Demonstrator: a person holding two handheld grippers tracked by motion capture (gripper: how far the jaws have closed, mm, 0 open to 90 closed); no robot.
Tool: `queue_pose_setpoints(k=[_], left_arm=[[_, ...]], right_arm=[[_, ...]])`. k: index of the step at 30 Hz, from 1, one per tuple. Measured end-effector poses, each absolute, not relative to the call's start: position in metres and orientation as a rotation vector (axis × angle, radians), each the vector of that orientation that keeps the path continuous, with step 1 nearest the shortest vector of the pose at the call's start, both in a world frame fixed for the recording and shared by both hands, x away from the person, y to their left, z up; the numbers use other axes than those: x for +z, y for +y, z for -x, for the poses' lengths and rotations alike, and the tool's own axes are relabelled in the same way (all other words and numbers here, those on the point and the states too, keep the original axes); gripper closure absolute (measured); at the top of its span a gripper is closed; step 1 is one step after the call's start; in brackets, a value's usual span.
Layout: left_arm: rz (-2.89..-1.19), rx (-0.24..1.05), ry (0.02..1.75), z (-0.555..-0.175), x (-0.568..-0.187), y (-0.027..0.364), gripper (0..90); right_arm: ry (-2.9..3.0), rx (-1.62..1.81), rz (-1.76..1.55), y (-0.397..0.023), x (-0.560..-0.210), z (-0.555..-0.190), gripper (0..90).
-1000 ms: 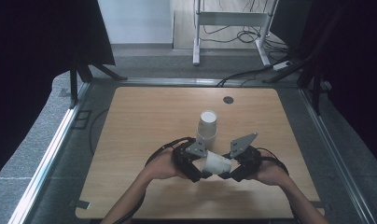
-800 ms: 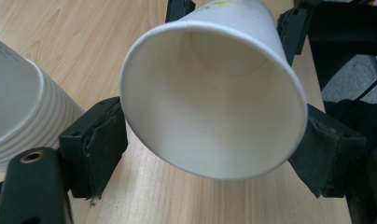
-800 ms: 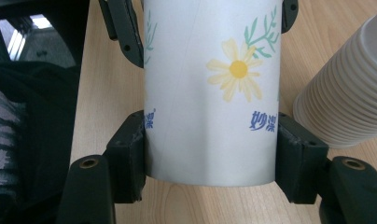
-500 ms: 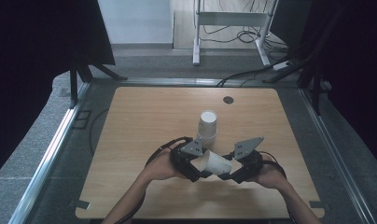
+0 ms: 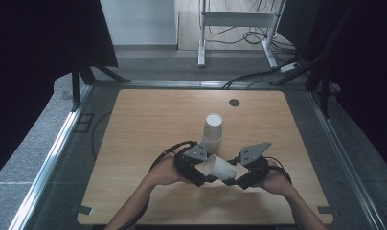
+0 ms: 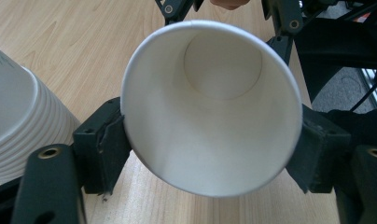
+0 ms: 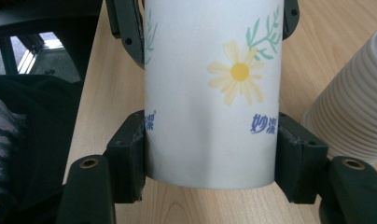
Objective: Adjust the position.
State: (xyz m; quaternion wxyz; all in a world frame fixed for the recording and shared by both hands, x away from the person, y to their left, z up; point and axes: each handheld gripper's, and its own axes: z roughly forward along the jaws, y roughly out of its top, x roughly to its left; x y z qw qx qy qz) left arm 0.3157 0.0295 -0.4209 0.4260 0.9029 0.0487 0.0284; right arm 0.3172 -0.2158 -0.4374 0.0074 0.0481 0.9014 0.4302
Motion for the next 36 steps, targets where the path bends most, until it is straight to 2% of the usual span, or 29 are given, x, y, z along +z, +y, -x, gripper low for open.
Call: queue_pose_setpoints(k=[17,31,36], left_arm=[[-2.28,0.071,0.093,-0.3147,-0.4196,0.0309,32.2],[-2.299,0.082,0.075,-0.3139,-0.4186,0.0296,33.5],[-2.303,0.087,0.075,-0.3135,-0.4178,0.0288,33.8]], right_arm=[[2.851,1.281,-0.124,-0.2116,-0.441,-0.3184,37.0],[2.867,1.256,-0.121,-0.2094,-0.4432,-0.3192,36.4],[2.877,1.249,-0.131,-0.2086,-0.4429,-0.3195,33.3]])
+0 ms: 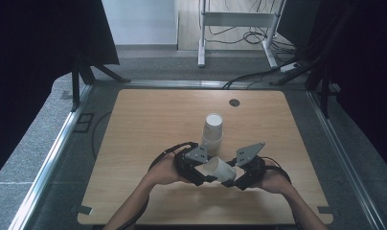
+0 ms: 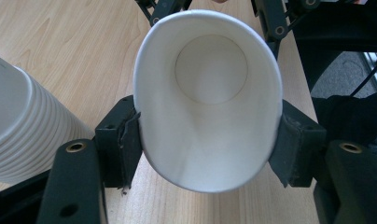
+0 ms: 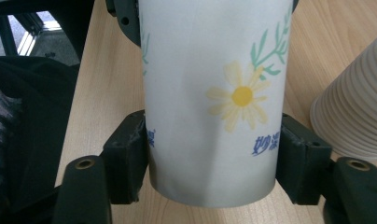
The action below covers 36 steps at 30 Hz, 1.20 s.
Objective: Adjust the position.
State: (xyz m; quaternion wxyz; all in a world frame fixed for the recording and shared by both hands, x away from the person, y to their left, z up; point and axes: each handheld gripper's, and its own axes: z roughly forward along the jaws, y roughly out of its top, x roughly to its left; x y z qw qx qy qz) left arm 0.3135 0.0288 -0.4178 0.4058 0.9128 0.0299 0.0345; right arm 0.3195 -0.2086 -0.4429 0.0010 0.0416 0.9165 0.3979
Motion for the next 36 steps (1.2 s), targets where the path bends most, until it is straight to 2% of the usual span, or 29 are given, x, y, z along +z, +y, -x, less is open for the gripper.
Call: queue_pose_setpoints(k=[8,16,23,30,36], left_arm=[[-2.349,0.113,0.081,-0.315,-0.417,0.028,33.8],[-2.421,0.127,0.074,-0.314,-0.418,0.019,33.7],[-2.453,0.147,0.033,-0.313,-0.415,0.014,33.7],[-2.468,0.145,0.018,-0.312,-0.414,0.013,33.7],[-2.468,0.139,0.017,-0.312,-0.415,0.012,33.6]], right_arm=[[2.899,1.149,-0.135,-0.207,-0.436,-0.32,26.3],[2.985,0.892,-0.116,-0.192,-0.427,-0.322,24.8],[3.026,0.717,-0.064,-0.175,-0.425,-0.322,27.5],[3.048,0.659,-0.023,-0.167,-0.426,-0.323,34.9],[3.047,0.655,-0.027,-0.167,-0.428,-0.322,37.2]])
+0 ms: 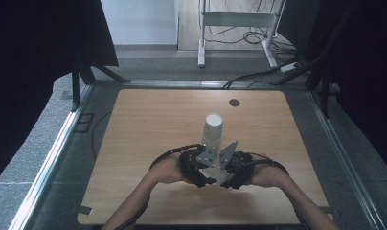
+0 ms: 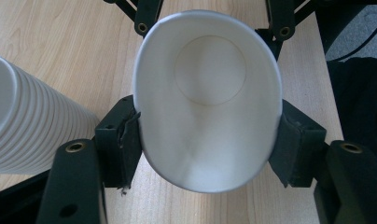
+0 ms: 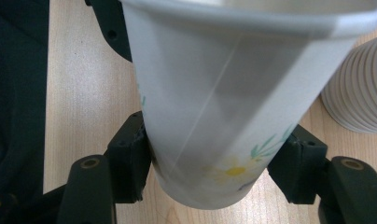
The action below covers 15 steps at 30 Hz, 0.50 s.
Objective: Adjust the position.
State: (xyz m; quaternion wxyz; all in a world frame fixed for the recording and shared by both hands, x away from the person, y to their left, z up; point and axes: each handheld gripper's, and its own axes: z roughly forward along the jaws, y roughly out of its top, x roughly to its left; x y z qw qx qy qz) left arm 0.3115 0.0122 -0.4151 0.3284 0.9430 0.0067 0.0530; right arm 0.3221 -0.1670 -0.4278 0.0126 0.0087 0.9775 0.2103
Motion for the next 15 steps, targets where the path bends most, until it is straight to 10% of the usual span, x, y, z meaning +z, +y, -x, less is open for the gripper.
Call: queue_pose_setpoints(k=[15], left_arm=[[-2.349,0.07,0.105,-0.316,-0.411,0.019,23.5]], right_arm=[[2.973,0.994,-0.112,-0.183,-0.433,-0.321,36.8]])
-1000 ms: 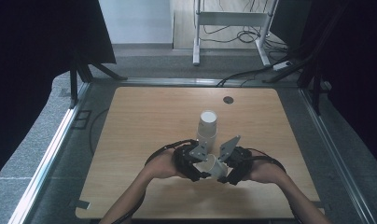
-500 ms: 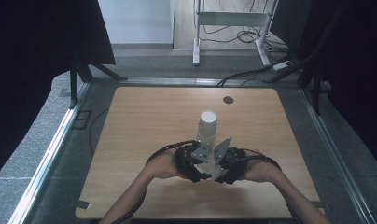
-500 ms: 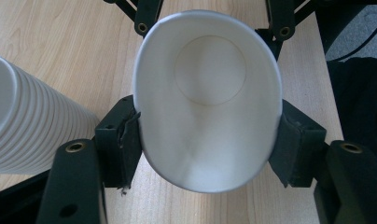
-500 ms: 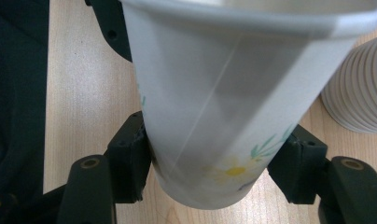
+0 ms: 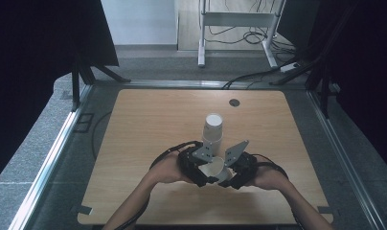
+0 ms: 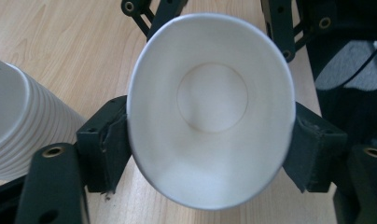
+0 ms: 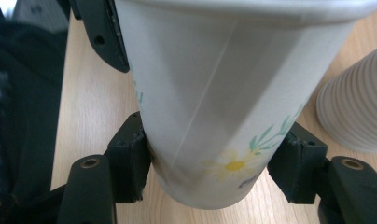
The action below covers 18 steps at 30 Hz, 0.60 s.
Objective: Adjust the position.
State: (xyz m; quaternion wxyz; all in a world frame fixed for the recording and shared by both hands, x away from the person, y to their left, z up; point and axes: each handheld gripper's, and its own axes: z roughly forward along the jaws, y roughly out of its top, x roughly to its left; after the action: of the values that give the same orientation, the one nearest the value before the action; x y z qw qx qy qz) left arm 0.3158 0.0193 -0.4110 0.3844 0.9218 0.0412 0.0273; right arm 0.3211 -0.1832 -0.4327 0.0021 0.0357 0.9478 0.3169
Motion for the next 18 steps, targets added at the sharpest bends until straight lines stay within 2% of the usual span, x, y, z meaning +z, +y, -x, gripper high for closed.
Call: queue_pose_setpoints(k=[10,18], left_arm=[[-2.272,0.03,0.148,-0.318,-0.41,0.023,22.2],[-2.267,0.041,0.133,-0.317,-0.41,0.023,28.1]], right_arm=[[2.896,1.215,-0.16,-0.19,-0.444,-0.32,36.5],[2.876,1.257,-0.156,-0.189,-0.447,-0.319,36.6]])
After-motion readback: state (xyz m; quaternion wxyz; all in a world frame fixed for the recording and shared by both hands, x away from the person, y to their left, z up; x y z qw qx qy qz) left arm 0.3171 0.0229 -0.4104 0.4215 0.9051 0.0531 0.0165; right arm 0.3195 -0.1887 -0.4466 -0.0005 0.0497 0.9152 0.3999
